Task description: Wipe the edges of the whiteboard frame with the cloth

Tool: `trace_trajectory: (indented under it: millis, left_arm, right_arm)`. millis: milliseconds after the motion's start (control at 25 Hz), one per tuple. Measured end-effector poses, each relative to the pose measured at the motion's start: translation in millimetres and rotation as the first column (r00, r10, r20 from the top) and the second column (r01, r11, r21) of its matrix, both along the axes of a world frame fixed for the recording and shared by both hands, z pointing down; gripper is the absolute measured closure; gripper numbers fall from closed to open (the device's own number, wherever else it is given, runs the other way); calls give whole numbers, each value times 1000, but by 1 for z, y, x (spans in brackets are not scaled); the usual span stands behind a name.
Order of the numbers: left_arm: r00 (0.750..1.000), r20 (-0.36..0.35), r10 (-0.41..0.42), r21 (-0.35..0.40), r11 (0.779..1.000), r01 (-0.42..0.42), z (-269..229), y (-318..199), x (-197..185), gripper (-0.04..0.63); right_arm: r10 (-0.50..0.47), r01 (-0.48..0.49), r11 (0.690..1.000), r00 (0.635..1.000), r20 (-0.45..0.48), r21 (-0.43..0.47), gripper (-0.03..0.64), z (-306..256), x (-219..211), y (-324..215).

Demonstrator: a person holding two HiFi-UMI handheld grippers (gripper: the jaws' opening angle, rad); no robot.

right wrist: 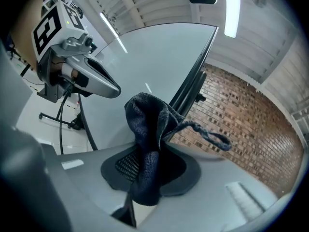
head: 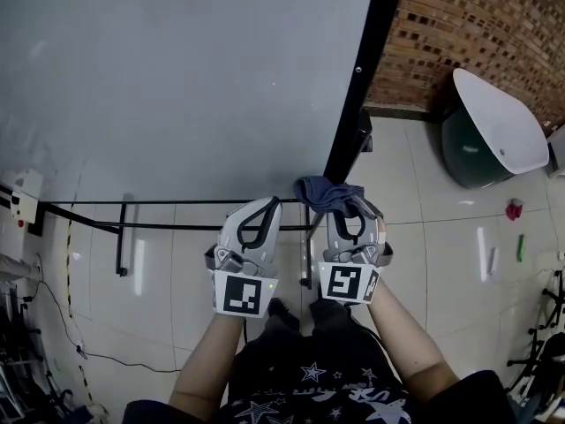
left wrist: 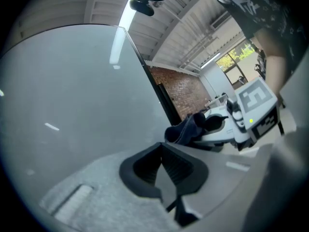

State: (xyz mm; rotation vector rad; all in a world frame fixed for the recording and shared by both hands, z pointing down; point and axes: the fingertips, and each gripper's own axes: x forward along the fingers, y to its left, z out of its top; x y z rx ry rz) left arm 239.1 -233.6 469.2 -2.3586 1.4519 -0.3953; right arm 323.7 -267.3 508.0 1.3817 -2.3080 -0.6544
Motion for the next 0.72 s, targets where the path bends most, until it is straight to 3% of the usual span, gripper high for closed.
trace_trajectory:
  millis: [320,720]
  left_arm:
    - [998,-55,9,-105,994,-15,60,-1,-20,592]
    - [999,-44,11,-243,970,-22,120,-2,-53,592]
  right_arm:
    - [34,-38,994,999,-37,-104,537,59,-3,-2]
    - [88,-108,974,991,-104,-201,537,115,-13,-4]
